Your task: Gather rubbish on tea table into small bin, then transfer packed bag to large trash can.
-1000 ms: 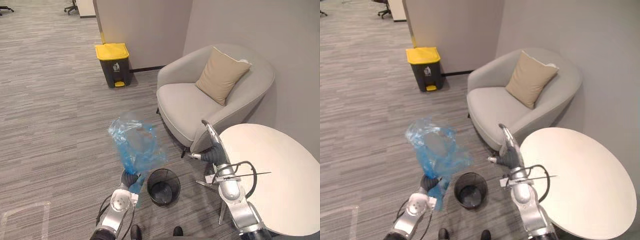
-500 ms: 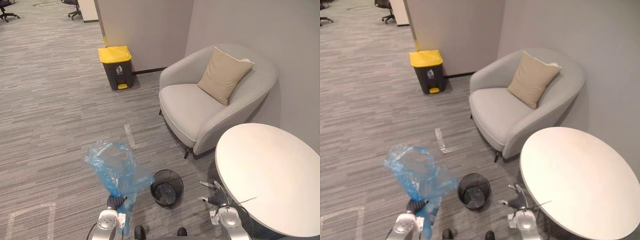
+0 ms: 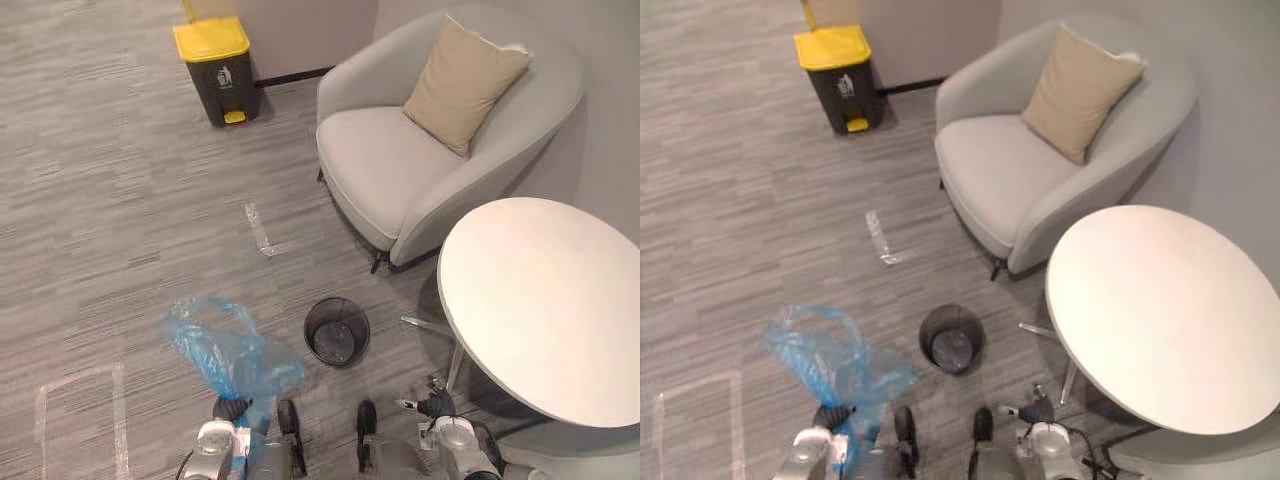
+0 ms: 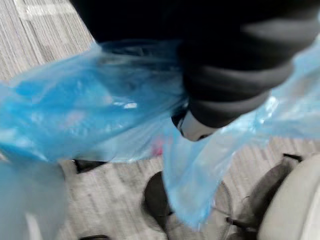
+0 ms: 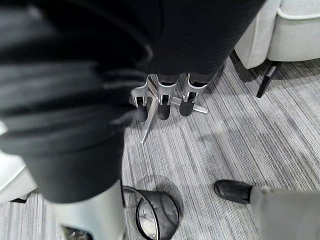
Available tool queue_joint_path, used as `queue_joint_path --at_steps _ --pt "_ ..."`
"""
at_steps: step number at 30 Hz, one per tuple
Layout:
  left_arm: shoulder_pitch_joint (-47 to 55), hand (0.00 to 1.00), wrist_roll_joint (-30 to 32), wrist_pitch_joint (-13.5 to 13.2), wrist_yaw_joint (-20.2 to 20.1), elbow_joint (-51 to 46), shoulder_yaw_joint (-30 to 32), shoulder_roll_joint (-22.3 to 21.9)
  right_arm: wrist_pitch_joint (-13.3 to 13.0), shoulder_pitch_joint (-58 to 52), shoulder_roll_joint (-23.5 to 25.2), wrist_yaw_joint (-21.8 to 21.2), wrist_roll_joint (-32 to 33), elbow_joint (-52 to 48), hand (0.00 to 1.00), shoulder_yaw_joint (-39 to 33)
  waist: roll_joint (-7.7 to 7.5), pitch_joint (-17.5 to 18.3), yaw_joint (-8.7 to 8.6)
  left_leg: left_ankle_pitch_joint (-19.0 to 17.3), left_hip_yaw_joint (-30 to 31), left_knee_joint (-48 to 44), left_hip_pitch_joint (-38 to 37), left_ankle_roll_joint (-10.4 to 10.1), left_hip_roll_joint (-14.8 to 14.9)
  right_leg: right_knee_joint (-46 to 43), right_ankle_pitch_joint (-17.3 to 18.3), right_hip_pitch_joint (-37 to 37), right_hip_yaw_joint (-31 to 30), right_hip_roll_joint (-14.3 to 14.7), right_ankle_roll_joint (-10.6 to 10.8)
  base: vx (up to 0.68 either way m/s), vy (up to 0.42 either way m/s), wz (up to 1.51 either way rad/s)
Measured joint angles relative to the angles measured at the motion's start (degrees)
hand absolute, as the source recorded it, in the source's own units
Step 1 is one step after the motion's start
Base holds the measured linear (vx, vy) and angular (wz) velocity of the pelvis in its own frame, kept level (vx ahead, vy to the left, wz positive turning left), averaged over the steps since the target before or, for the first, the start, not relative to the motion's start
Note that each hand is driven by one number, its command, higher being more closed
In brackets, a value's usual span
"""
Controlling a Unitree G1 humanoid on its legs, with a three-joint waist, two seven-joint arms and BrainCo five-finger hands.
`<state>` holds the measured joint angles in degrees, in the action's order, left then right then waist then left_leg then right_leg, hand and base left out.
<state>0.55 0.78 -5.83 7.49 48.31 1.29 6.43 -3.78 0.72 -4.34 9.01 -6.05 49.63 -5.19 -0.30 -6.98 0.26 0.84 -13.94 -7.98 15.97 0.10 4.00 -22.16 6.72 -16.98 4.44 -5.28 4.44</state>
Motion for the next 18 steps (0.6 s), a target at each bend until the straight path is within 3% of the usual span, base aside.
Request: queue_joint_path --at_steps 2,3,4,5,8,10,11,12,14,16,18 --pt "0.12 1.0 -0.04 -0.08 0.02 -2.87 0.02 -0.46 -0.11 -0.55 0.05 0.21 0.51 -1.68 0.0 0.61 -0.33 0.09 0.45 -0.07 2.58 -2.76 2.15 0.01 -0.11 -7.14 5.37 1.49 -0.56 0.12 1.96 -0.03 -0.084 0.65" --pt "0.27 1.0 -0.2 -0.09 0.04 -3.59 0.01 -0.6 -0.17 -0.48 0.12 0.36 0.58 -2.28 0.0 1.21 -0.92 -0.21 1.28 0.18 3.02 -3.39 2.9 -0.34 -0.42 -6.53 7.65 3.16 -0.98 0.21 1.87 -0.1 -0.12 0.42" --pt "0.25 1.0 -0.5 -0.08 0.04 -3.78 0.0 -0.6 -0.23 -0.16 0.25 0.49 0.67 -3.13 0.0 1.41 -1.34 -0.22 1.9 0.68 3.45 -3.43 3.63 -0.85 -0.87 -3.76 9.27 4.3 -1.55 0.31 0.94 -0.15 -0.156 0.32" --pt "0.09 1.0 -0.92 0.01 0.06 -3.68 -0.08 -1.54 -0.37 0.74 -0.02 0.7 1.09 -3.85 0.0 1.4 -0.42 -0.64 2.22 1.88 4.27 -3.19 4.51 -1.32 -0.52 -0.52 9.75 5.06 -1.03 1.04 -1.81 -0.17 -0.106 0.34" --pt "1.24 1.0 -0.96 -0.08 0.04 -3.82 -0.87 -3.76 -0.41 0.65 0.18 1.18 1.5 -4.23 0.0 1.42 2.4 -0.84 3.21 4.74 5.95 0.41 4.57 -3.15 1.38 1.84 7.77 6.03 3.17 3.19 -3.37 -0.19 -0.105 0.49" --pt "1.31 1.0 -0.96 -0.06 0.05 -3.85 -1.52 -4.35 -0.39 -0.74 0.71 1.42 1.58 -5.39 0.0 1.39 3.05 -1.14 2.96 4.71 4.95 2.67 4.64 -3.67 2.49 2.75 6.82 6.65 6.66 3.8 -4.32 -0.17 -0.122 0.82" --pt "1.16 1.0 -0.96 -0.05 0.06 -4.01 -2.35 -4.45 -0.32 -0.89 0.96 1.77 1.58 -5.46 0.0 1.29 2.85 -1.14 2.91 3.16 4.14 4.27 4.65 -5.48 2.62 4.37 5.7 6.71 8.55 3.41 -4.96 -0.16 -0.066 0.71" --pt "1.0 1.0 -0.96 -0.06 0.1 -4.25 -2.47 -4.44 -0.32 -0.67 1.28 2.06 1.59 -5.51 0.0 0.99 2.29 -1.37 2.92 3.18 2.17 4.65 4.9 -5.56 3.02 5.31 4.8 6.68 9.52 2.89 -5.76 -0.15 -0.03 0.82" --pt "0.44 1.0 -0.93 -0.03 0.01 -4.38 -3.6 -4.55 -0.32 -0.88 1.71 2.66 1.63 -5.92 0.0 0.62 1.21 -2.04 2.62 2.5 -1.51 -6.18 6.54 -4.56 3.94 4.98 4.08 6.31 12.8 0.36 -6.53 -0.1 0.042 0.81" --pt "0.14 1.0 -0.92 -0.05 0.02 -4.68 -4.69 -4.67 -0.34 -2.11 1.46 2.93 1.63 -6.01 0.0 0.54 0.91 -2.13 2.31 -3.8 -2.93 -16.02 5.49 -2.17 5.9 4.08 4.05 6.36 15.77 -1.57 -6.45 -0.08 0.081 0.82" --pt "-0.51 1.0 -0.91 -0.05 0.05 -4.84 -4.67 -4.53 -0.32 -2.79 2.05 2.93 1.64 -6.0 0.0 0.07 1.1 -2.1 2.16 -7.2 -3.49 -16.57 3.16 -3.09 7.53 3.8 3.83 6.36 17.42 -2.24 -5.19 -0.04 0.113 0.63"
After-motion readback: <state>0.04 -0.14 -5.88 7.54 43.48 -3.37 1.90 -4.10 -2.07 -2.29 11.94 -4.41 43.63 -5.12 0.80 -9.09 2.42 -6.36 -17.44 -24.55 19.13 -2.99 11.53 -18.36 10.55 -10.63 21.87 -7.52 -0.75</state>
